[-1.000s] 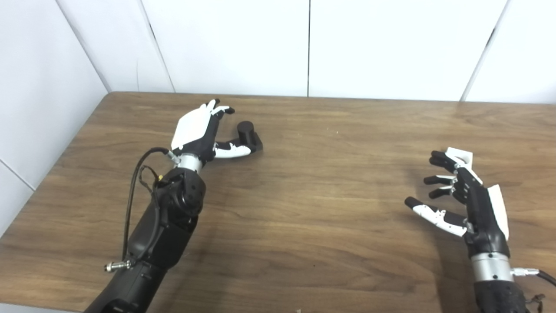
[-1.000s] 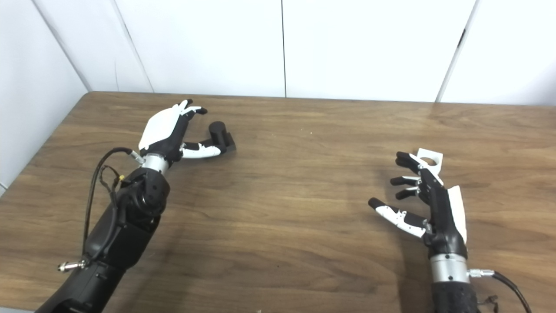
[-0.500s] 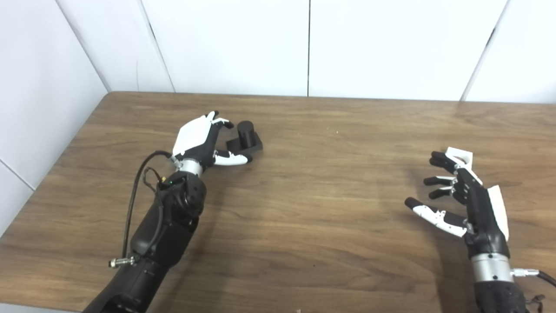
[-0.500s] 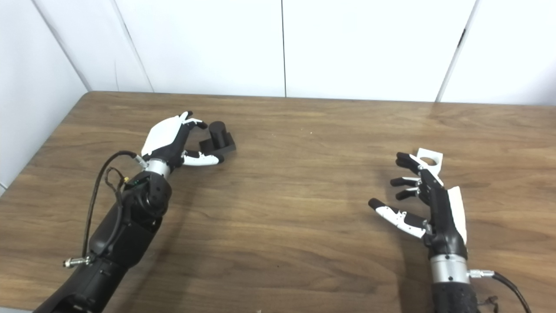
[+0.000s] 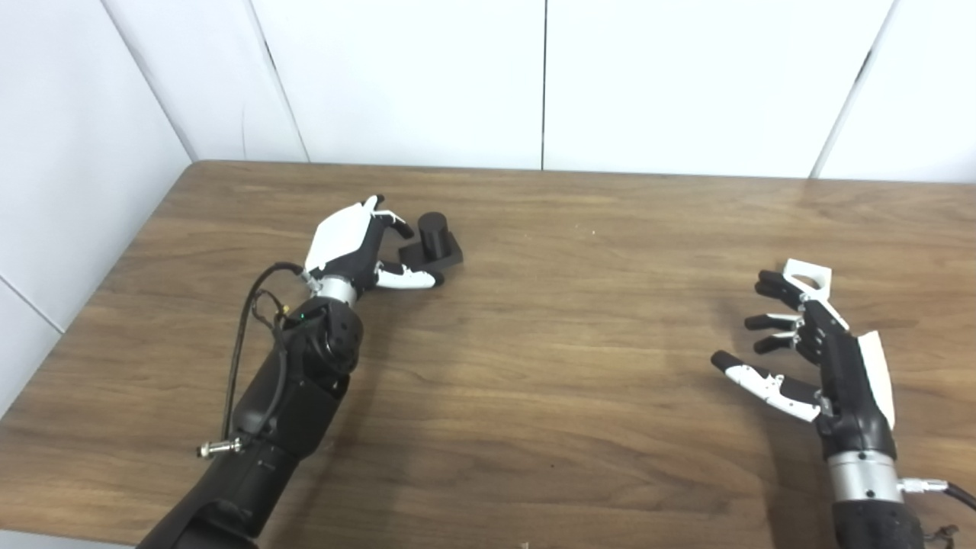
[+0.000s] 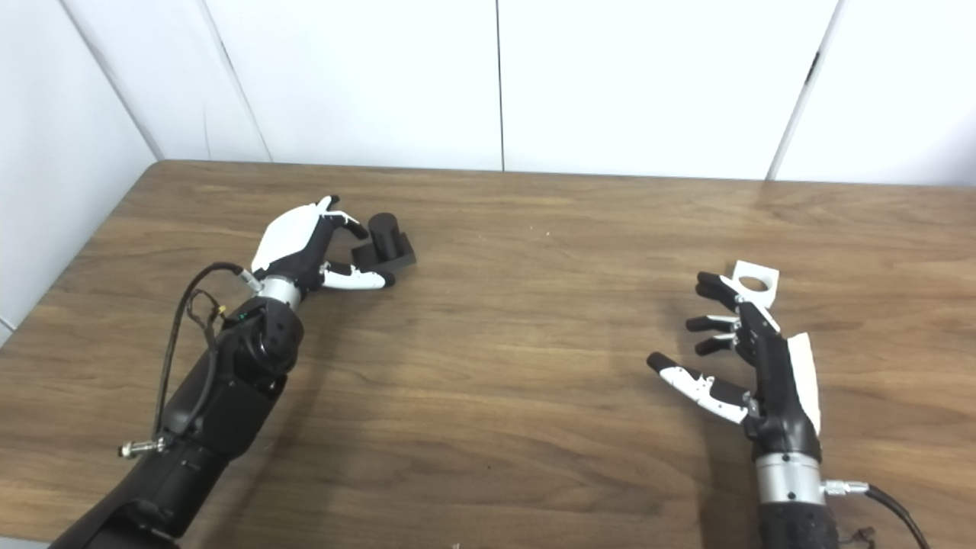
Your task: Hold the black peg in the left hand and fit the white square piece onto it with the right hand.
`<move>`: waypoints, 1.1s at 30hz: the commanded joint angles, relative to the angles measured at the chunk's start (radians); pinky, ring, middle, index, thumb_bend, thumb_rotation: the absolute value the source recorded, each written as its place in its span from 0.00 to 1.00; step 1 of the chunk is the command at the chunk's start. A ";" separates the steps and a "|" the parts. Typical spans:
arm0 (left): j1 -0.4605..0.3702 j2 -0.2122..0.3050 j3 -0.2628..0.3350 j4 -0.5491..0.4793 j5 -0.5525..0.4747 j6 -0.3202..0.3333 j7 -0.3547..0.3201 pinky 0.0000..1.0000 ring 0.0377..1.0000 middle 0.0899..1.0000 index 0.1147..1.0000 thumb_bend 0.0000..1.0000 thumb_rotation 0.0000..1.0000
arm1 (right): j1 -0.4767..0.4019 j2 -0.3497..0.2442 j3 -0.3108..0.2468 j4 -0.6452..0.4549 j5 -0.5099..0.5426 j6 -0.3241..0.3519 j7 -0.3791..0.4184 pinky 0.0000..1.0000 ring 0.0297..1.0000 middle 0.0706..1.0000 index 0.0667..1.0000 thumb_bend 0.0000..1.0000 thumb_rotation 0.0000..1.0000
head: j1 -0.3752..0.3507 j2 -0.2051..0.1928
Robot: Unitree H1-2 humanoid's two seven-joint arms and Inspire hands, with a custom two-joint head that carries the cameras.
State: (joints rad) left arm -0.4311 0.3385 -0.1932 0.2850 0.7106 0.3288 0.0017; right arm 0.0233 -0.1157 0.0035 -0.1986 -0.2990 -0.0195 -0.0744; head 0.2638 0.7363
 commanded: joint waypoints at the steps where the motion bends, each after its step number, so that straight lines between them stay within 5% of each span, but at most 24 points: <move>1: -0.034 0.022 0.002 0.005 -0.006 -0.014 0.010 1.00 1.00 1.00 0.55 0.81 0.31 | -0.017 0.006 -0.006 -0.035 -0.007 -0.023 -0.015 0.49 0.62 0.77 0.78 0.61 0.00 | 0.000 0.002; 2: -0.032 0.020 0.007 0.004 -0.015 -0.017 0.012 1.00 1.00 0.99 0.54 0.81 0.30 | -0.016 0.007 -0.007 -0.037 -0.006 -0.020 -0.016 0.49 0.62 0.77 0.78 0.61 0.00 | 0.000 0.003; 3: -0.030 0.017 0.011 0.003 -0.024 -0.020 0.014 1.00 1.00 0.99 0.47 0.64 0.17 | -0.015 0.008 -0.007 -0.038 -0.006 -0.018 -0.016 0.49 0.62 0.77 0.78 0.61 0.00 | 0.000 0.004; 4: -0.028 0.017 0.011 0.002 -0.029 -0.019 0.012 1.00 1.00 0.98 0.44 0.57 0.12 | -0.014 0.008 -0.007 -0.040 -0.004 -0.015 -0.014 0.49 0.62 0.77 0.78 0.60 0.00 | -0.001 0.005; 7: -0.026 0.021 0.004 0.002 -0.034 -0.017 0.008 1.00 1.00 0.95 0.42 0.53 0.09 | -0.012 0.008 -0.006 -0.045 -0.003 -0.012 -0.011 0.49 0.62 0.77 0.78 0.60 0.00 | 0.000 0.007; 25: -0.018 0.030 -0.019 -0.009 -0.035 -0.021 -0.022 1.00 1.00 0.92 0.42 0.52 0.09 | -0.011 0.001 -0.011 -0.044 -0.002 -0.010 -0.006 0.49 0.62 0.78 0.78 0.59 0.00 | -0.001 0.014; 33: -0.009 0.052 -0.030 -0.029 -0.112 -0.092 -0.093 1.00 1.00 0.94 0.42 0.52 0.08 | -0.015 0.001 -0.009 -0.040 -0.006 -0.010 -0.006 0.49 0.62 0.77 0.78 0.59 0.00 | -0.005 0.012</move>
State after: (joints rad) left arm -0.4412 0.3615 -0.2074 0.2693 0.6196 0.2594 -0.0434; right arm 0.0267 -0.1147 -0.0035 -0.2041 -0.2999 -0.0148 -0.0752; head 0.2577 0.7470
